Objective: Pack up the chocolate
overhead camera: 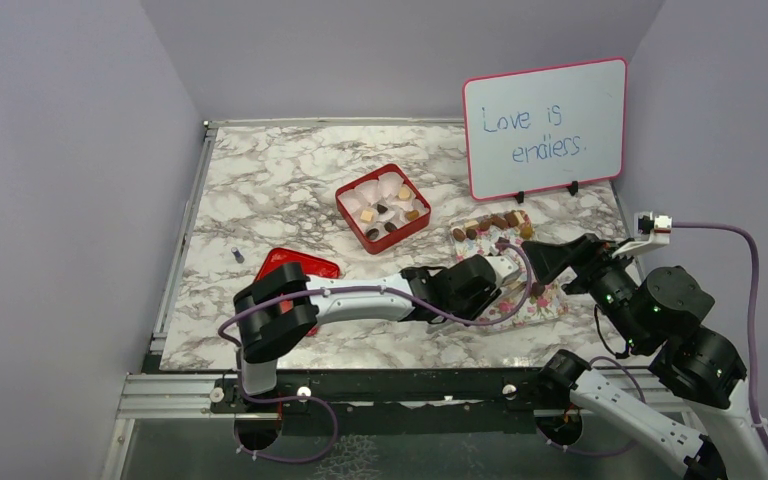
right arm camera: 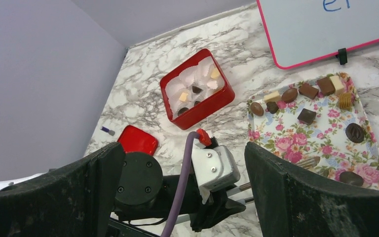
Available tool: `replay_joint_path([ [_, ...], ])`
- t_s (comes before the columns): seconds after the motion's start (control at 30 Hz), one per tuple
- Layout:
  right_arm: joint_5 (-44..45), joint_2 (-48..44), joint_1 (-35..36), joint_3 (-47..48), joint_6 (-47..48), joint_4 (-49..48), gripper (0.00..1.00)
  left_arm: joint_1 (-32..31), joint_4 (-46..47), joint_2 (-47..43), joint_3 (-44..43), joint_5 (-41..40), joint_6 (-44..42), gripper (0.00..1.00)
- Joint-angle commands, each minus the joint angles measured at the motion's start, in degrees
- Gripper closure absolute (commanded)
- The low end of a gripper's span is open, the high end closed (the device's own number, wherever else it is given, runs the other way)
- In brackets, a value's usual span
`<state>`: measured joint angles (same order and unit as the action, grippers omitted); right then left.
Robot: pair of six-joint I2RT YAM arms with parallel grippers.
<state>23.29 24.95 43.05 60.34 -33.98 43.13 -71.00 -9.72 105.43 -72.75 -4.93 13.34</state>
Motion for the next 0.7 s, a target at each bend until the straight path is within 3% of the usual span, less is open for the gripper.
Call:
replay_joint_path([
  [0.0, 1.06, -0.65, -0.24, -0.34, 0.45, -0.64, 0.03, 0.21, -0.46, -3.04, -2.22, -1.42, 1.17, 0.69],
  [0.4, 0.08, -1.2, -0.24, -1.77, 0.05, -0.98, 0.03, 6.15, -2.72, -7.7, -1.13, 0.48, 4.33, 0.69],
  [0.67, -1.7, -1.05, -0.2, -3.62, -0.43, -1.56, 0.03, 14.74, -4.83, -13.52, 1.18, 2.93, 5.46, 0.69],
])
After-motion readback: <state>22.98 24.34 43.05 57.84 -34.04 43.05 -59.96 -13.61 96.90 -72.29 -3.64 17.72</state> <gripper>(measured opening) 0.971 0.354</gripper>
